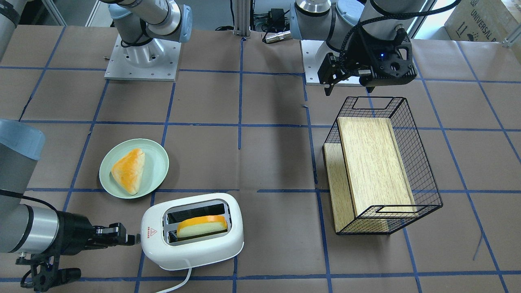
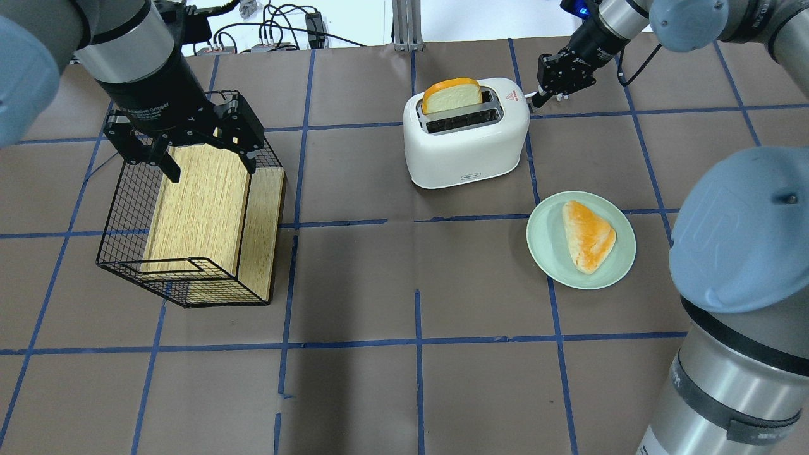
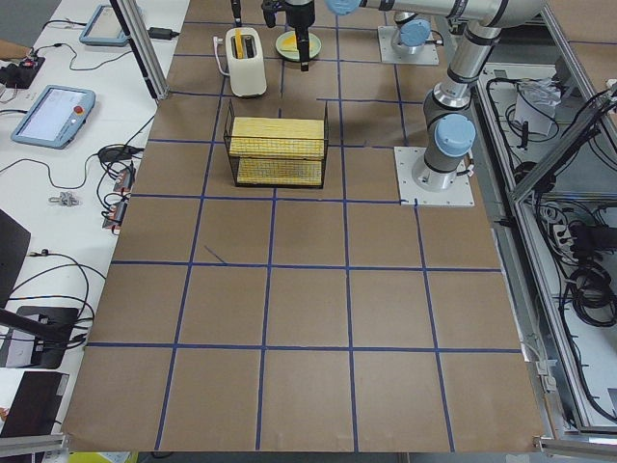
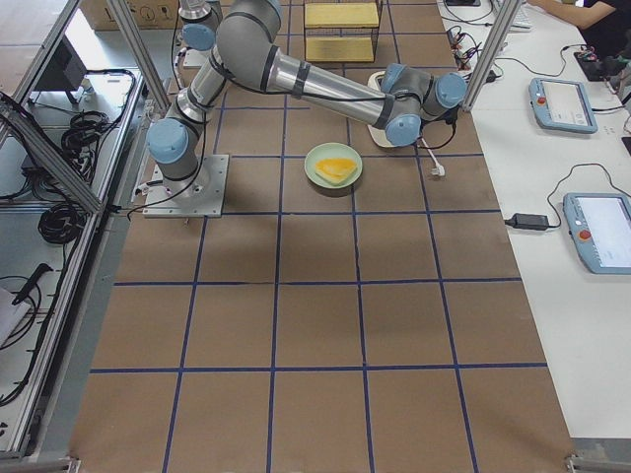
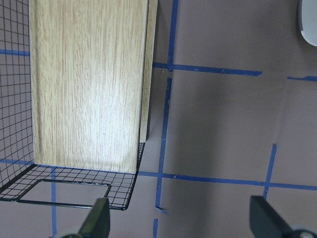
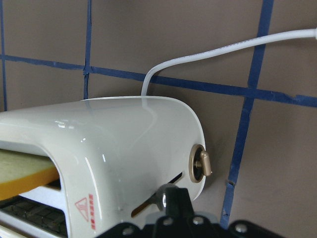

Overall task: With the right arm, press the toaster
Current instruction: 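Press the toaster lever down with the right gripper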

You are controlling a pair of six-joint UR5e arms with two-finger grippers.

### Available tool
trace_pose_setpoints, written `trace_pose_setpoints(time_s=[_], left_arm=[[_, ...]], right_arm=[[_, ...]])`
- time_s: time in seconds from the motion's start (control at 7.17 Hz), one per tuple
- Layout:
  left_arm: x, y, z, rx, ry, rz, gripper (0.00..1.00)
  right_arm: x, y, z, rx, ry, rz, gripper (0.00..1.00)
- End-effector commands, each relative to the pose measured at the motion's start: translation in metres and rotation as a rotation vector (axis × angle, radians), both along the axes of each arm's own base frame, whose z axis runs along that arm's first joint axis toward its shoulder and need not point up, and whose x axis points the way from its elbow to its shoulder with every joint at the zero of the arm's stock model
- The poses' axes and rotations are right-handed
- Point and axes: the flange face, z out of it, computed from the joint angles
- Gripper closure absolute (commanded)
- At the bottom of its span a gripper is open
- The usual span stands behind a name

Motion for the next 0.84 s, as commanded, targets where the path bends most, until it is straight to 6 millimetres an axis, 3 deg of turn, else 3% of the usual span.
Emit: trace_pose_setpoints(time_s=[0.0,0.7], left_arm=[[0.000,0.000,0.000,0.000,0.000,0.000,0.00],[0.000,0.000,0.000,0.000,0.000,0.000,0.00]], right_arm=[[0.000,-0.001,-0.011,0.015,-0.005,0.001,0.96],[-0.001,-0.007,-0.034,0.036,-0.010,0.003,0.96]])
